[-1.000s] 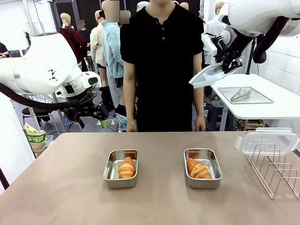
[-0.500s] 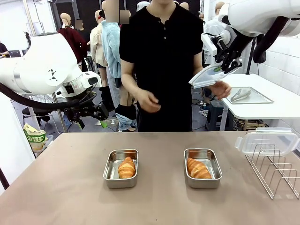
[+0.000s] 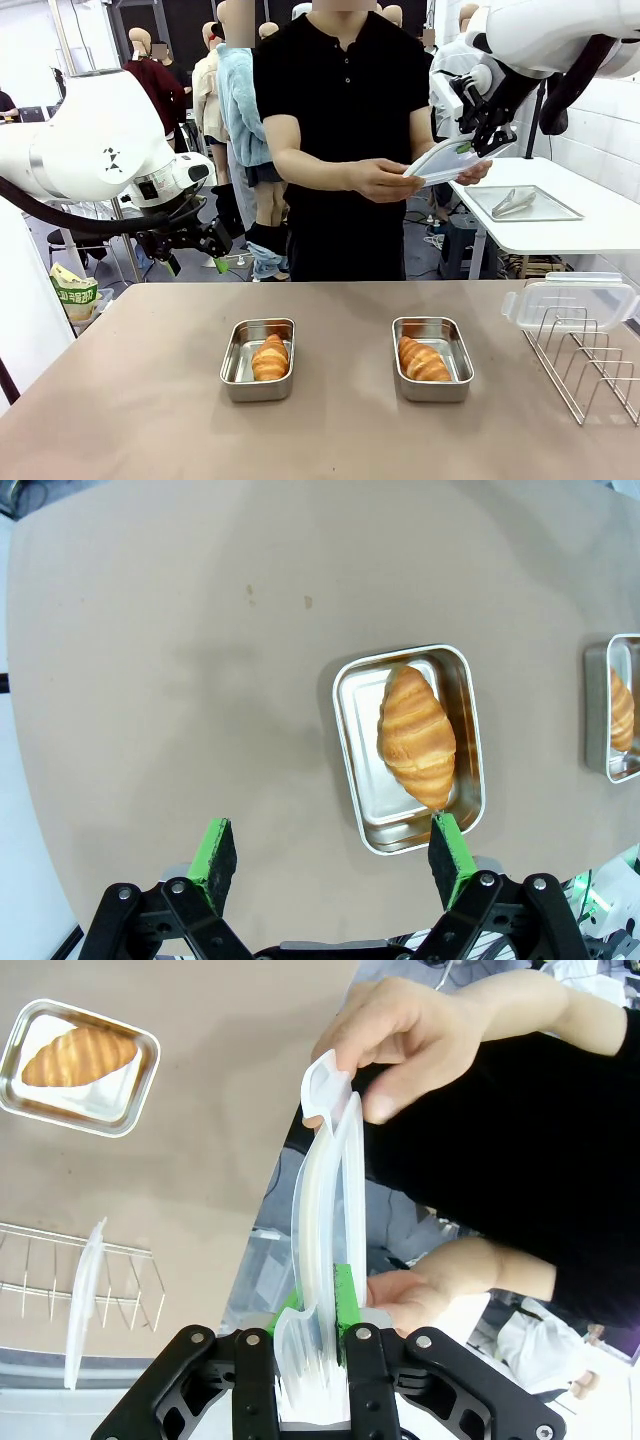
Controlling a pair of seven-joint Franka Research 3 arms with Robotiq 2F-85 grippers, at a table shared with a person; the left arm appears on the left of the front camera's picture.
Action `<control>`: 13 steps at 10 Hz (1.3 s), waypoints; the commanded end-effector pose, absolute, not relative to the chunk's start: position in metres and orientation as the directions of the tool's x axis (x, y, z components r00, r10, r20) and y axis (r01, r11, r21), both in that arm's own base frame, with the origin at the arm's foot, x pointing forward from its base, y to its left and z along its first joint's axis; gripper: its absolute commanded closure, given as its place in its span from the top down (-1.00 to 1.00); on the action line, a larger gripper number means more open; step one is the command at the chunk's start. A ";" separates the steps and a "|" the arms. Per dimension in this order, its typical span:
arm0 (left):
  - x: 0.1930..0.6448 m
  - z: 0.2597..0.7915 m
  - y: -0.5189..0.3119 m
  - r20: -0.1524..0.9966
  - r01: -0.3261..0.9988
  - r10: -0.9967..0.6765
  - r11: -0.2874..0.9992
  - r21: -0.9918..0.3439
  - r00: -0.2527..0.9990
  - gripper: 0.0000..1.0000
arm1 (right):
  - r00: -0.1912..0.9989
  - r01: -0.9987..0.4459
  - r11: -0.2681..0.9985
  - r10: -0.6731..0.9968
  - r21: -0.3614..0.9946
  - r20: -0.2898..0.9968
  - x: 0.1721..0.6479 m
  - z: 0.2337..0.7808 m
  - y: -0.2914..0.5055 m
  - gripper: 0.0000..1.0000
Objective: Place the bread in airtight containers.
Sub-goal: Release when the human grabs the Airtight Container lid.
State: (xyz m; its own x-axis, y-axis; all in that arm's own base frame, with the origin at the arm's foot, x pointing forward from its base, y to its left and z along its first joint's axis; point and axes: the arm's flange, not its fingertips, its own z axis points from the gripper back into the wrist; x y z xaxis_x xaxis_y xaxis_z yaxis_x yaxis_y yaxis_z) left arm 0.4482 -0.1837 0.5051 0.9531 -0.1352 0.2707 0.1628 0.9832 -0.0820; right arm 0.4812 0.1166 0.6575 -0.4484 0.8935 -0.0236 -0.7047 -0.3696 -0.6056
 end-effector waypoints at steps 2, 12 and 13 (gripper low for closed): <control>0.451 0.506 -0.183 0.273 0.152 -0.126 0.985 -0.076 0.954 1.00 | -0.449 -0.705 -0.362 0.893 -0.609 -0.011 0.478 0.655 0.115 -1.00; 0.451 0.506 -0.183 0.273 0.152 -0.126 0.985 -0.076 0.954 1.00 | -0.449 -0.705 -0.362 0.893 -0.609 -0.011 0.478 0.655 0.115 -1.00; 0.451 0.506 -0.183 0.273 0.152 -0.126 0.985 -0.076 0.954 1.00 | -0.449 -0.705 -0.362 0.893 -0.609 -0.011 0.478 0.655 0.115 -1.00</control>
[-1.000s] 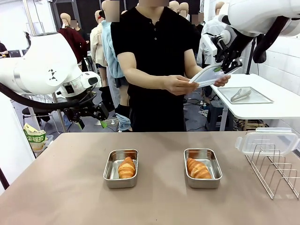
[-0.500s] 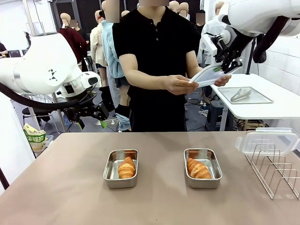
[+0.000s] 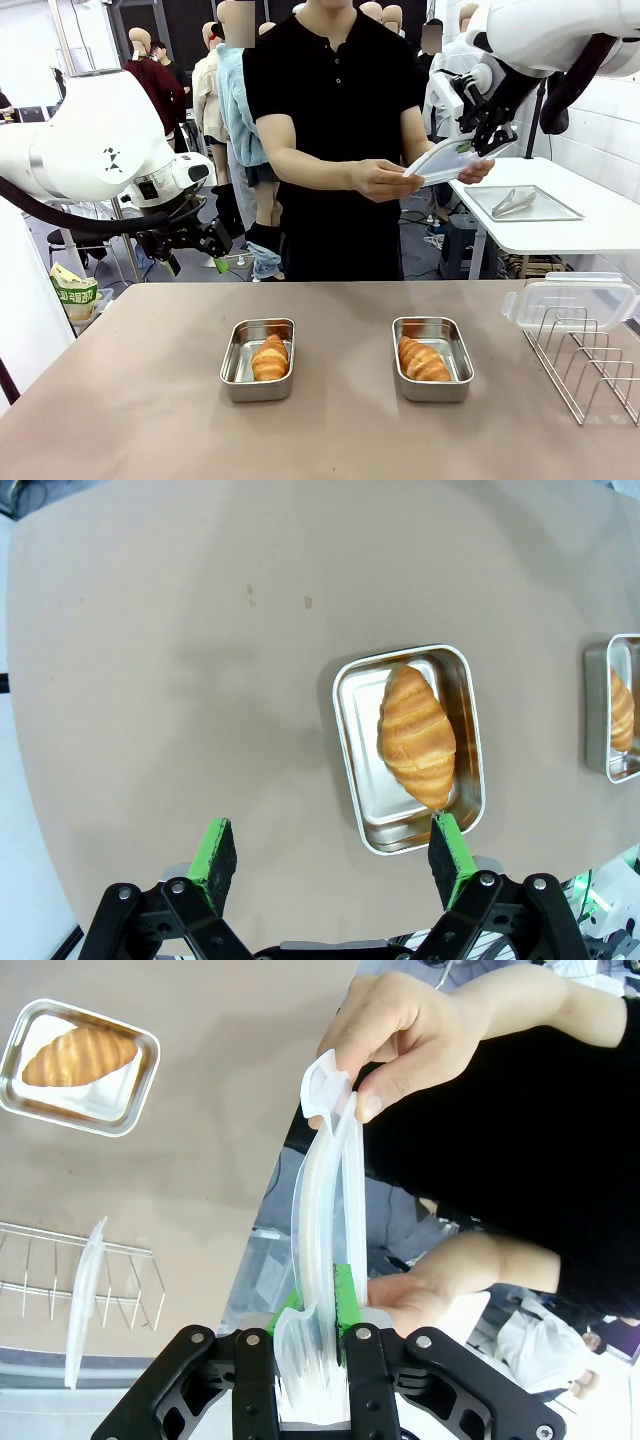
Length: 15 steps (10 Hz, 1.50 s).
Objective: Place the bread in airtight containers.
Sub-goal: Release when the human grabs the Airtight Container lid.
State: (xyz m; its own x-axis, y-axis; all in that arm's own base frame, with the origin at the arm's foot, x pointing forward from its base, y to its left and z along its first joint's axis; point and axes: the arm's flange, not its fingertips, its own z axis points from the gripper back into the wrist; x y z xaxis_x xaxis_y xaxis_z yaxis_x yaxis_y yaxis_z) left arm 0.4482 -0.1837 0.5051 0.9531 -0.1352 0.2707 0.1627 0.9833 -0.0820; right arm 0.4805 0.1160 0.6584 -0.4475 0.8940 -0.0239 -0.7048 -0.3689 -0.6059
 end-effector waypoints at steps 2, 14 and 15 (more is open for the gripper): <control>0.451 0.506 -0.183 0.273 0.152 -0.126 0.985 -0.076 0.954 1.00 | -0.449 -0.705 -0.362 0.893 -0.609 -0.011 0.478 0.655 0.115 -1.00; 0.451 0.506 -0.183 0.273 0.152 -0.126 0.985 -0.076 0.954 1.00 | -0.458 -0.699 -0.386 0.888 -0.602 -0.039 0.476 0.666 0.117 1.00; 0.451 0.506 -0.183 0.273 0.152 -0.126 0.985 -0.076 0.954 1.00 | -0.455 -0.700 -0.387 0.889 -0.601 -0.042 0.476 0.666 0.117 1.00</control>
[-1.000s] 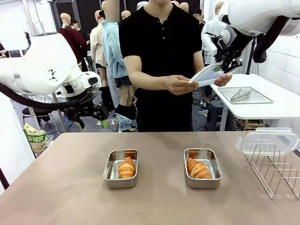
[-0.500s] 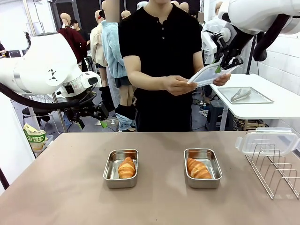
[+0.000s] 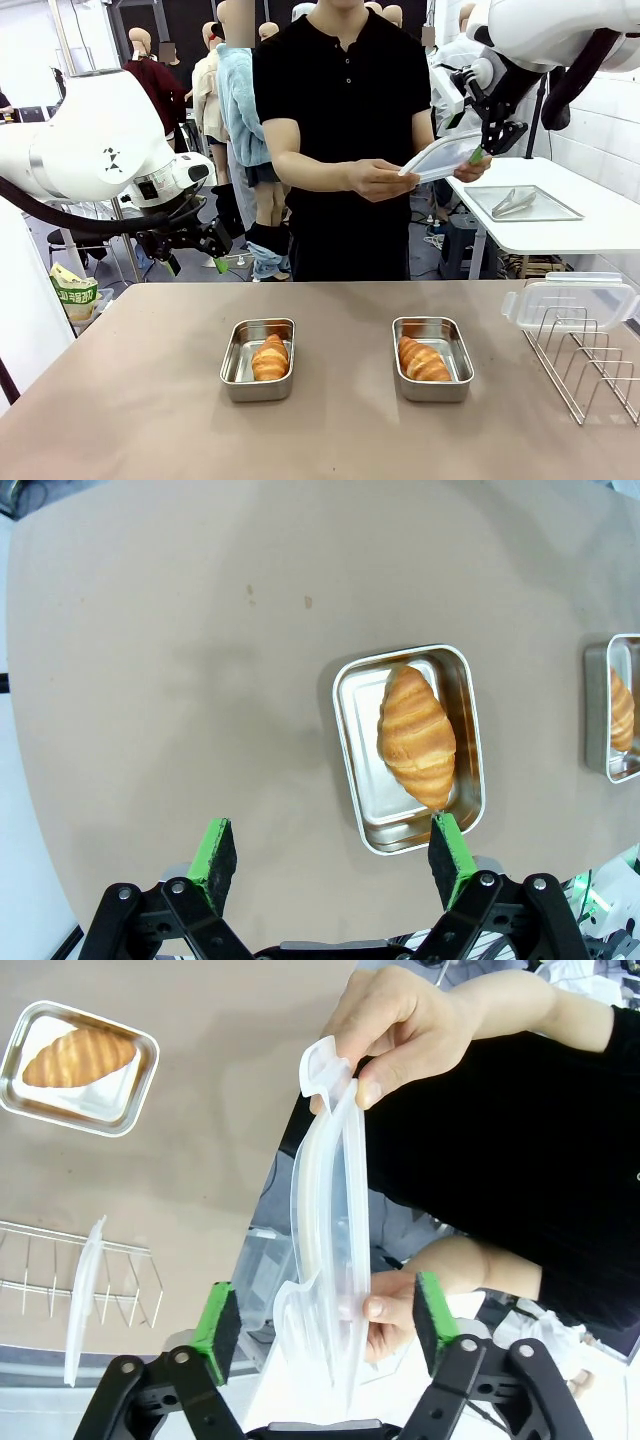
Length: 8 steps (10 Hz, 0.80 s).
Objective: Place the bread in airtight containers.
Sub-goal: Release when the human grabs the Airtight Container lid.
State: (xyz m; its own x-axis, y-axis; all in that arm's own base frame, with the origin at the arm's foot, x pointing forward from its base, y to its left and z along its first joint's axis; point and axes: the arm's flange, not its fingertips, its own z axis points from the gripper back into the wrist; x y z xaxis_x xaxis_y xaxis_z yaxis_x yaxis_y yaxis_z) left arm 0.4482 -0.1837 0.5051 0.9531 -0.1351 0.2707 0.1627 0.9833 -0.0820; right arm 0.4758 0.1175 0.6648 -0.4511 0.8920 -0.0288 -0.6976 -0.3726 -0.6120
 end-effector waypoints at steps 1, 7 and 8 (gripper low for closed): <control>0.451 0.506 -0.183 0.273 0.152 -0.126 0.985 -0.076 0.954 1.00 | -0.455 -0.700 -0.387 0.890 -0.600 -0.044 0.476 0.667 0.117 1.00; 0.451 0.506 -0.183 0.273 0.152 -0.126 0.985 -0.076 0.954 1.00 | -0.458 -0.703 -0.382 0.889 -0.599 -0.030 0.475 0.663 0.119 1.00; 0.451 0.506 -0.183 0.273 0.152 -0.126 0.985 -0.076 0.954 1.00 | -0.458 -0.703 -0.382 0.889 -0.599 -0.030 0.475 0.663 0.119 1.00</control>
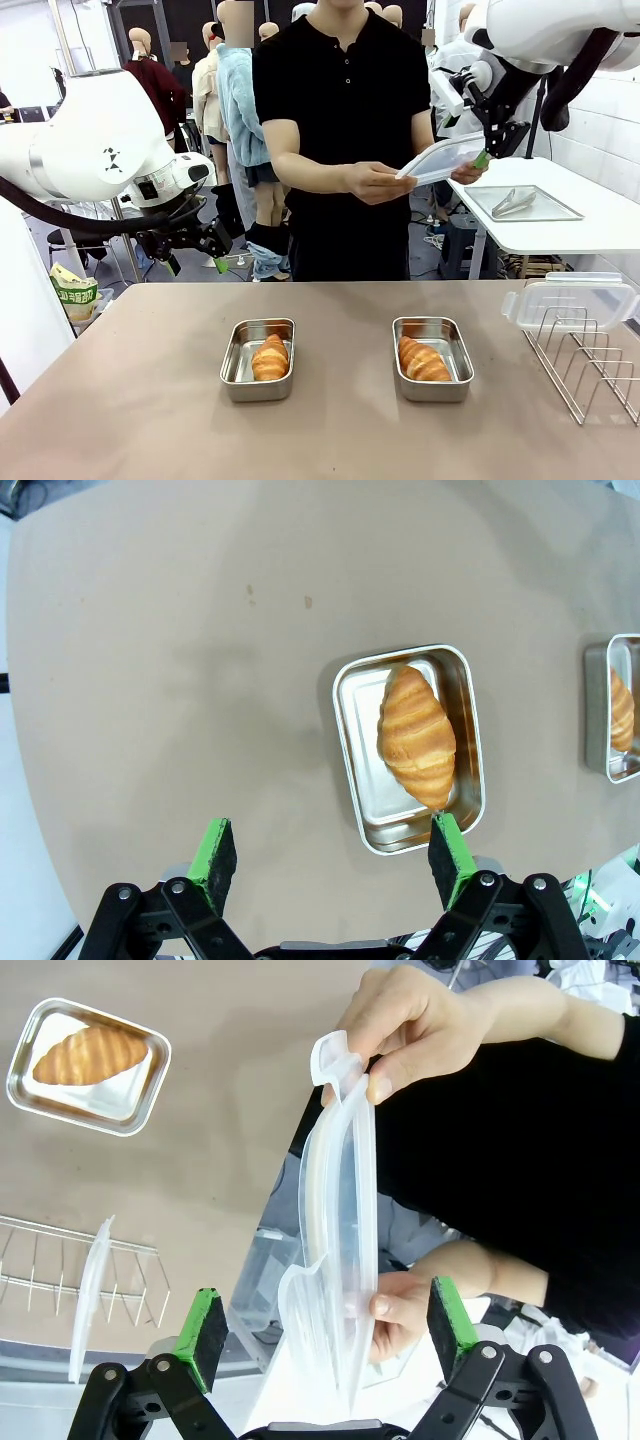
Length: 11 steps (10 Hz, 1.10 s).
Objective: Place the bread in airtight containers.
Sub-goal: Release when the human grabs the Airtight Container lid, then pick up one Airtight Container lid and hand it to the human.
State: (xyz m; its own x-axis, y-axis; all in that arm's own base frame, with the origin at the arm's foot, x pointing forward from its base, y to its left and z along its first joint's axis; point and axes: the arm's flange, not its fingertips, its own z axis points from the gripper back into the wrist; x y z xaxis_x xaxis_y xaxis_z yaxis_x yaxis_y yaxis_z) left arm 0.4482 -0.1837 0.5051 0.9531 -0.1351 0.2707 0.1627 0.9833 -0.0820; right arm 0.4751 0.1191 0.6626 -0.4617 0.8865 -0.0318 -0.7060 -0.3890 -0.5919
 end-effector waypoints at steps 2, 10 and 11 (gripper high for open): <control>0.451 0.506 -0.183 0.273 0.152 -0.126 0.985 -0.076 0.954 1.00 | -0.458 -0.703 -0.382 0.889 -0.599 -0.030 0.475 0.663 0.119 1.00; 0.451 0.506 -0.183 0.273 0.152 -0.126 0.985 -0.076 0.954 1.00 | -0.458 -0.703 -0.382 0.889 -0.599 -0.030 0.475 0.663 0.119 1.00; 0.451 0.506 -0.183 0.273 0.152 -0.126 0.985 -0.076 0.954 1.00 | -0.458 -0.703 -0.382 0.889 -0.599 -0.030 0.475 0.663 0.119 1.00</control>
State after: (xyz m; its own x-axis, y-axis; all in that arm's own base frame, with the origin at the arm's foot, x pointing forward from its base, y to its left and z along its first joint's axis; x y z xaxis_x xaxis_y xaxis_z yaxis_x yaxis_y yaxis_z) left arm 0.4482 -0.1837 0.5051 0.9531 -0.1351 0.2707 0.1626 0.9833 -0.0820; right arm 0.4753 0.1183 0.6627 -0.4601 0.8873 -0.0319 -0.7065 -0.3877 -0.5921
